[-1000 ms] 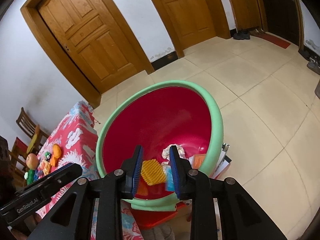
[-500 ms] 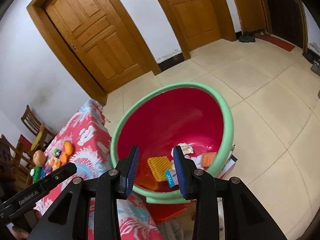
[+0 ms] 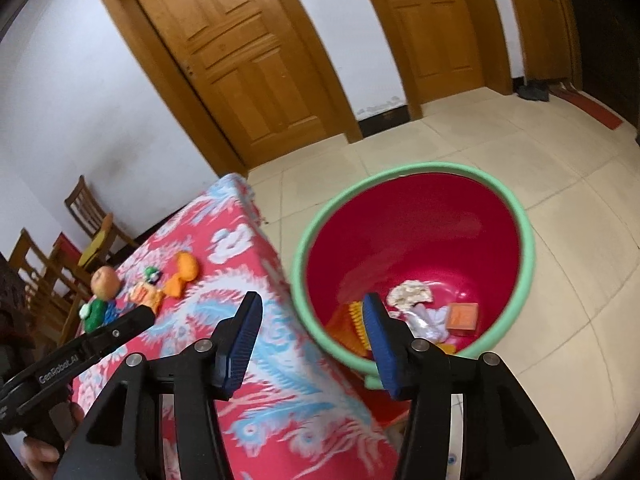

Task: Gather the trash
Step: 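Move both tools back toward the items on the table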

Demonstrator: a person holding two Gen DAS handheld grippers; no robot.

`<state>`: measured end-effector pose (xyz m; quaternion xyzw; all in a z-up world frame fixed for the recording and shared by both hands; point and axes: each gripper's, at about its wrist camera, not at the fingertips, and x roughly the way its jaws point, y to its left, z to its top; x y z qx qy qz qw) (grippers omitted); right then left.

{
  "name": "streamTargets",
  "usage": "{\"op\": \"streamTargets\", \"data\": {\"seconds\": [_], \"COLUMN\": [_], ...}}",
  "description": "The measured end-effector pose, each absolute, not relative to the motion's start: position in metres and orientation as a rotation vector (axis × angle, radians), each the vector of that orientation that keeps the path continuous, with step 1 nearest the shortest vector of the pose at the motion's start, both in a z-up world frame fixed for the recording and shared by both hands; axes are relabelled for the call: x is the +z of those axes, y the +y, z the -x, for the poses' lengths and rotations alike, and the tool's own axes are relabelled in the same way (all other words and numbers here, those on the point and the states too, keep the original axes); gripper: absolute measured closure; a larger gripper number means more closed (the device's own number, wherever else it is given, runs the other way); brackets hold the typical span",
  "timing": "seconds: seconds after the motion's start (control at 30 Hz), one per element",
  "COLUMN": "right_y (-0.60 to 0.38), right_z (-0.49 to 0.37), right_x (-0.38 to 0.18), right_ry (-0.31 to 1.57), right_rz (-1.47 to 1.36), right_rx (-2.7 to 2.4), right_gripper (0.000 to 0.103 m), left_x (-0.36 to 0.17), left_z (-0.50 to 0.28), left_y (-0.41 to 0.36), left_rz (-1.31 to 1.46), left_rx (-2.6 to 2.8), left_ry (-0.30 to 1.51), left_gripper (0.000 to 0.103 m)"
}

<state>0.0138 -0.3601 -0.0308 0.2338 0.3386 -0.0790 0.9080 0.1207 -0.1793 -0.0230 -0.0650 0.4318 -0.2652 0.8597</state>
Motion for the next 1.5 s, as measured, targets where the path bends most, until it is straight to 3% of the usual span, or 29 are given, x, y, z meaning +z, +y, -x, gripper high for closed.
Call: {"op": "streamTargets", "data": {"seconds": [0.9,1.5], "right_y": [-0.277,-0.246], "right_z": [-0.065,-0.13], "right_x": [-0.017,-0.027], "right_ry": [0.748,0.796], "right_rz": [-0.352,-0.281], "right_rx": [-0.026,-0.003], "right_gripper": [0.049,0.049], "left_x": [-0.024,-0.055], "left_z": [-0.15,-0.204], "left_y": [-0.073,-0.039], "left_rz": [0.221,0.22], "left_rx": [-0.374,-0.279], "left_ry": [0.861,0.915], "left_gripper": [0.072,0.072]}}
